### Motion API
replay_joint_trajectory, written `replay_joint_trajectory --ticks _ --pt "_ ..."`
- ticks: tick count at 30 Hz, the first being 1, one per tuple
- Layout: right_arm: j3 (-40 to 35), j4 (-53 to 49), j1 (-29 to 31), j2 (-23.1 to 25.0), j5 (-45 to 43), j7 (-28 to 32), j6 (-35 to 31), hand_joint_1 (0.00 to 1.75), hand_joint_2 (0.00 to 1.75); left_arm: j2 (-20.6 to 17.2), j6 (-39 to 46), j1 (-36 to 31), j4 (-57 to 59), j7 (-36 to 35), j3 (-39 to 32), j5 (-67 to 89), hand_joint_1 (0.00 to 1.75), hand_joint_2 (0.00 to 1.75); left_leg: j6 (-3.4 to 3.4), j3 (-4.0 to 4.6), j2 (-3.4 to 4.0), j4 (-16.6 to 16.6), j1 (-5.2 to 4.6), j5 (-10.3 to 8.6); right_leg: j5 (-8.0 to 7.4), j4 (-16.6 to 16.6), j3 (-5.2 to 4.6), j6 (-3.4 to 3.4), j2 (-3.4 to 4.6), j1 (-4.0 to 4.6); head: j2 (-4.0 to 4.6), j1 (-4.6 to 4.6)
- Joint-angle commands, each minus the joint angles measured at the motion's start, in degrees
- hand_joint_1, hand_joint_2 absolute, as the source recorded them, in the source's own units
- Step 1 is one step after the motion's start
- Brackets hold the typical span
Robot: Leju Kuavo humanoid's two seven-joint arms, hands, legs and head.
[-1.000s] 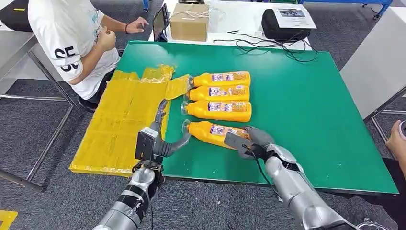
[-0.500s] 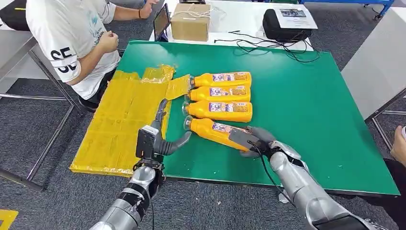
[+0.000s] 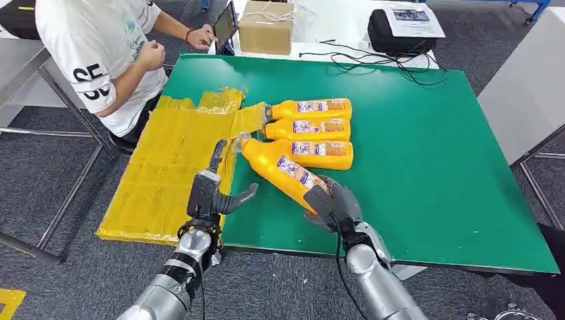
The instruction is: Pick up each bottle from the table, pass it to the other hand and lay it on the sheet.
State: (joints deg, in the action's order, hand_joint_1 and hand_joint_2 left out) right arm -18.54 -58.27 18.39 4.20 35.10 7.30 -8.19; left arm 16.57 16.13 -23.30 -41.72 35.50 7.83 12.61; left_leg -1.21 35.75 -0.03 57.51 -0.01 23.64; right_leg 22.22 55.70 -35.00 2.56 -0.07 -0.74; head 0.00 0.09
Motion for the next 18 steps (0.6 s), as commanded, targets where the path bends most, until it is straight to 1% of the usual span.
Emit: replay_joint_trajectory --ticks 1,2,3,6,8,9,10,11,13,14,15,16,17,18 --pt "2.1 -2.5 -0.1 1.3 -0.5 0.6 -0.4 1.75 1.75 -1.5 -0.6 -2.4 2.4 -0.4 -1.3 -0.2 0.0 1.75 0.04 -0.11 0.04 0.0 -0.03 0.06 0.05 0.0 0.09 -0.06 0.04 -0.02 0.0 0.0" --pt "3.1 -3.0 -0.5 2.4 -1.9 2.0 -1.9 1.75 1.75 -1.5 -0.6 -2.4 2.1 -1.1 -1.8 -0.2 0.0 1.75 0.08 -0.25 0.03 0.0 -0.03 0.13 0.13 0.1 0.21 -0.11 0.03 -0.02 0.0 0.0" --pt "3.7 -4.0 -1.1 3.4 -2.5 2.7 -3.0 1.75 1.75 -1.5 -0.4 -2.0 0.9 -1.1 -2.4 -0.2 0.0 1.75 0.06 -0.13 0.03 0.0 -0.04 0.07 0.06 0.0 0.11 -0.08 0.03 -0.02 0.0 0.0" --pt "3.3 -5.4 -1.9 4.6 -1.4 2.9 -5.0 1.75 1.75 -1.7 -2.5 -0.7 -2.8 -3.3 -2.7 -0.5 0.0 1.75 0.09 -0.14 0.07 0.0 -0.04 0.1 0.08 0.0 0.09 -0.11 0.09 -0.01 0.0 -0.02" --pt "3.1 -4.6 -1.4 4.8 -1.7 3.8 -5.8 1.75 1.75 -1.5 -7.2 0.1 -4.9 -6.2 -2.8 -2.7 0.0 1.75 0.05 -0.04 0.08 0.0 -0.04 0.04 0.01 0.0 0.0 -0.06 0.09 -0.01 0.0 0.0" --pt "3.1 -3.9 -0.9 4.9 -1.9 4.4 -6.2 1.75 1.75 -1.5 -9.9 0.2 -5.4 -7.3 -2.6 -4.3 0.0 1.75 0.1 -0.21 0.13 0.0 -0.02 0.14 0.11 0.0 0.13 -0.12 0.14 0.0 0.0 -0.02" --pt "2.7 -2.6 -0.1 4.9 -1.9 4.4 -5.9 1.75 1.75 -1.6 -13.1 0.2 -5.4 -8.4 -2.0 -6.3 0.0 1.75 0.07 -0.12 0.12 0.0 -0.02 0.09 0.05 0.0 0.05 -0.08 0.13 0.01 0.0 0.0" --pt "2.2 -1.4 0.7 5.0 -1.7 4.5 -5.6 1.75 1.75 -1.8 -14.7 0.1 -5.2 -9.1 -1.0 -6.7 0.0 1.75 0.1 -0.24 0.11 0.0 -0.02 0.15 0.12 0.0 0.14 -0.11 0.12 0.0 0.0 -0.02" --pt "0.9 1.9 2.5 5.5 -0.8 5.2 -5.9 1.75 1.75 -1.8 -20.4 -0.3 -4.8 -11.0 -0.2 -10.8 0.0 1.75 0.05 -0.1 0.08 0.0 -0.03 0.06 0.04 0.0 0.03 -0.06 0.09 -0.01 0.0 -0.02" --pt "0.3 3.0 3.0 5.9 -0.8 5.8 -6.0 1.75 1.75 -1.8 -21.9 -0.2 -5.1 -11.0 0.4 -12.1 0.0 1.75 0.08 -0.23 0.16 0.0 -0.01 0.14 0.09 0.0 0.14 -0.1 0.17 0.01 0.0 0.0" --pt "-0.2 3.7 3.3 5.9 -0.7 6.1 -5.9 1.75 1.75 -1.9 -23.9 -0.2 -5.1 -11.6 0.8 -13.7 0.0 1.75 0.05 -0.15 0.15 0.0 -0.03 0.1 0.05 0.0 0.07 -0.07 0.16 -0.01 0.0 -0.02" --pt "-1.3 4.8 3.9 6.1 0.1 6.5 -6.2 1.75 1.75 -2.4 -27.9 -0.1 -5.6 -12.8 2.0 -16.1 0.0 1.75 0.04 -0.1 0.17 0.0 -0.03 0.07 0.02 0.0 0.02 -0.05 0.18 -0.02 0.0 0.0" --pt "-1.9 5.4 4.3 6.1 0.1 6.7 -5.8 1.75 1.75 -2.8 -29.6 0.0 -5.9 -13.5 2.9 -17.3 0.0 1.75 0.04 -0.04 0.15 0.0 -0.04 0.04 0.0 0.0 -0.02 -0.04 0.15 -0.03 0.0 -0.02" --pt "-2.2 5.8 4.5 6.2 0.2 7.0 -5.9 1.75 1.75 -3.2 -31.6 -0.1 -5.8 -14.3 3.4 -18.6 0.0 1.75 0.07 -0.15 0.2 0.0 -0.01 0.1 0.04 0.0 0.08 -0.08 0.2 0.01 0.0 0.0"
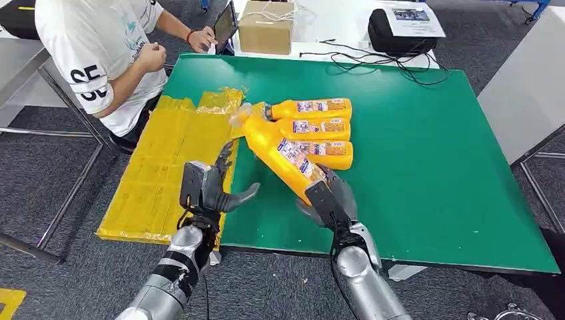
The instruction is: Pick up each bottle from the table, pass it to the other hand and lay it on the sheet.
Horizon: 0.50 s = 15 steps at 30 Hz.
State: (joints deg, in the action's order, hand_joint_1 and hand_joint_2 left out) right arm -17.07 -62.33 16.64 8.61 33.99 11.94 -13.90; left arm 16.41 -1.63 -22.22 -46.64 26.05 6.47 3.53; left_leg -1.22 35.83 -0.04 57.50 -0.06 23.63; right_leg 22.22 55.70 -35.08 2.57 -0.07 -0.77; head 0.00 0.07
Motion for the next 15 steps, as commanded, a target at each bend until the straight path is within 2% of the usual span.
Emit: replay_joint_trajectory --ticks 1,15 --pt "-4.3 10.4 6.6 1.8 1.5 2.6 0.2 1.75 1.75 -3.4 -15.4 -1.3 -0.9 -5.2 5.3 -10.7 0.0 1.75 0.06 -0.21 0.18 0.0 0.01 0.09 0.04 0.0 0.14 -0.08 0.18 0.01 0.0 0.0" --pt "-7.0 12.0 7.4 1.3 3.5 4.0 0.8 1.75 1.75 -4.9 -20.3 -2.0 -0.8 -5.6 7.3 -14.2 0.0 1.75 0.07 -0.23 0.08 0.0 0.03 0.11 0.08 0.0 0.18 -0.09 0.1 0.04 0.0 0.02"
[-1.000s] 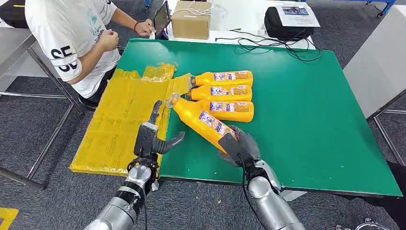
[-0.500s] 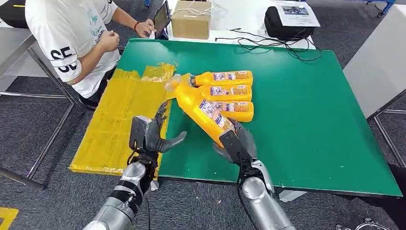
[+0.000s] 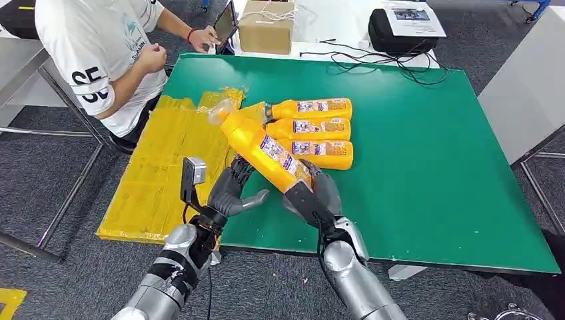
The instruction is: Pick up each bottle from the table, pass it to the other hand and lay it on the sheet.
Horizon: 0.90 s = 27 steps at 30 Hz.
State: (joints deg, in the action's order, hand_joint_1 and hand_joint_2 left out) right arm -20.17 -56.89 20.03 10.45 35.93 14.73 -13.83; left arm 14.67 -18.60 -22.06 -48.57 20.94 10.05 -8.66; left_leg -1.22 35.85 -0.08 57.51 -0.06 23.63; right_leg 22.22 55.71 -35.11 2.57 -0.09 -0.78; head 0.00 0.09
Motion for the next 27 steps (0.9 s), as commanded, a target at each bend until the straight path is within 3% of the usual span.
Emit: replay_joint_trajectory --ticks 1,15,27 --pt "-4.3 7.2 4.3 -0.6 1.9 1.3 1.0 1.75 1.75 -3.4 -4.8 -2.2 1.1 -0.3 4.1 -2.7 0.0 1.75 0.06 -0.2 0.1 0.0 0.02 0.09 0.06 0.0 0.17 -0.08 0.09 0.03 0.0 0.0" --pt "-14.4 17.6 7.1 -0.1 13.7 1.4 0.8 1.75 1.75 -2.5 -8.4 -3.2 3.7 -1.7 4.7 -10.7 0.0 1.75 0.09 -0.3 0.04 0.0 0.06 0.12 0.12 0.0 0.26 -0.11 0.02 0.06 0.0 0.0" --pt "-15.6 18.8 6.8 -1.1 14.8 1.8 1.6 1.75 1.75 -2.2 -8.2 -3.5 4.5 -1.8 4.3 -11.6 0.0 1.75 0.08 -0.2 -0.04 0.0 0.07 0.08 0.11 0.0 0.2 -0.09 -0.07 0.07 0.0 0.0"
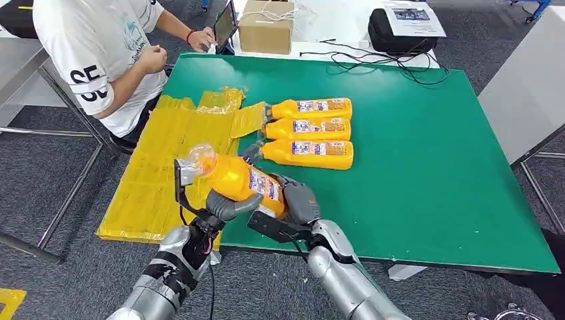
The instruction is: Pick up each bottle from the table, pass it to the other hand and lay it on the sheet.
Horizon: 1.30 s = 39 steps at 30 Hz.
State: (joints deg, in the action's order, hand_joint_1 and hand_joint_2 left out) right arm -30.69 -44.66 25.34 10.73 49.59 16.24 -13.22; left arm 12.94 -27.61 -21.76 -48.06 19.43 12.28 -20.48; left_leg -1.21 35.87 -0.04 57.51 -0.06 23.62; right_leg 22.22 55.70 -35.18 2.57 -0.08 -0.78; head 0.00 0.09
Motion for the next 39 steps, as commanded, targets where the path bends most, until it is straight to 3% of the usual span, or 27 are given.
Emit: replay_joint_trajectory --ticks 1,6,7,10,11,12,13,32,39 --pt "-5.1 6.6 1.5 -1.4 1.2 0.3 1.0 1.75 1.75 -0.5 0.8 -3.8 4.0 -0.2 2.1 0.2 0.0 1.75 0.1 -0.37 -0.09 0.0 0.07 0.16 0.19 0.0 0.4 -0.12 -0.1 0.08 0.0 0.0" --pt "-4.7 6.4 1.5 -1.6 1.0 -0.3 1.4 1.75 1.75 -0.4 1.1 -3.4 4.1 0.7 1.9 0.6 0.0 1.75 0.14 -0.6 -0.13 0.1 0.1 0.28 0.34 0.1 0.62 -0.19 -0.14 0.11 0.0 0.0" --pt "-4.7 6.4 1.5 -1.6 1.0 -0.3 1.4 1.75 1.75 -0.4 1.1 -3.4 4.1 0.7 1.9 0.6 0.0 1.75 0.05 -0.18 -0.06 0.0 0.04 0.06 0.08 0.0 0.2 -0.07 -0.08 0.05 0.0 0.0" --pt "-4.7 6.4 1.5 -1.6 1.0 -0.3 1.4 1.75 1.75 -0.4 1.1 -3.4 4.1 0.7 1.9 0.6 0.0 1.75 0.07 -0.27 -0.09 0.0 0.06 0.1 0.14 0.0 0.3 -0.09 -0.13 0.07 0.0 0.0" --pt "-4.1 6.3 1.3 -1.4 0.5 -0.7 1.1 1.75 1.75 -0.2 1.3 -3.2 3.7 1.2 1.3 0.2 0.99 1.75 0.05 -0.13 -0.05 0.0 0.05 0.04 0.06 0.0 0.14 -0.06 -0.08 0.06 0.0 -0.02" --pt "-3.6 6.3 1.1 -1.4 0.3 -1.2 0.8 1.2 1.75 0.1 2.5 -2.8 3.3 1.2 0.5 0.1 1.75 1.75 0.08 -0.26 -0.07 0.0 0.07 0.11 0.14 0.0 0.28 -0.1 -0.11 0.07 0.0 0.0" --pt "-2.8 5.7 0.6 -1.4 0.0 -1.3 -0.2 0.0 1.75 0.3 3.4 -2.3 2.7 0.7 -0.1 -0.6 1.75 1.75 0.07 -0.23 -0.07 0.0 0.05 0.09 0.12 0.0 0.25 -0.08 -0.11 0.06 0.0 0.0" --pt "9.2 -6.2 -4.2 -1.8 -13.9 1.9 0.9 0.0 1.75 1.5 13.5 -0.5 -2.3 2.0 -6.6 -3.6 1.75 1.75 0.07 -0.2 -0.03 0.0 0.04 0.12 0.14 0.0 0.22 -0.09 -0.05 0.05 0.0 0.0" --pt "16.9 -19.8 -9.0 -1.0 -26.0 4.7 1.5 0.0 1.75 -2.9 34.2 -4.5 -1.0 10.2 -6.5 17.5 1.75 1.75 0.09 -0.08 -0.08 0.1 0.05 0.08 0.12 0.1 0.1 -0.1 -0.09 0.05 0.0 0.0"
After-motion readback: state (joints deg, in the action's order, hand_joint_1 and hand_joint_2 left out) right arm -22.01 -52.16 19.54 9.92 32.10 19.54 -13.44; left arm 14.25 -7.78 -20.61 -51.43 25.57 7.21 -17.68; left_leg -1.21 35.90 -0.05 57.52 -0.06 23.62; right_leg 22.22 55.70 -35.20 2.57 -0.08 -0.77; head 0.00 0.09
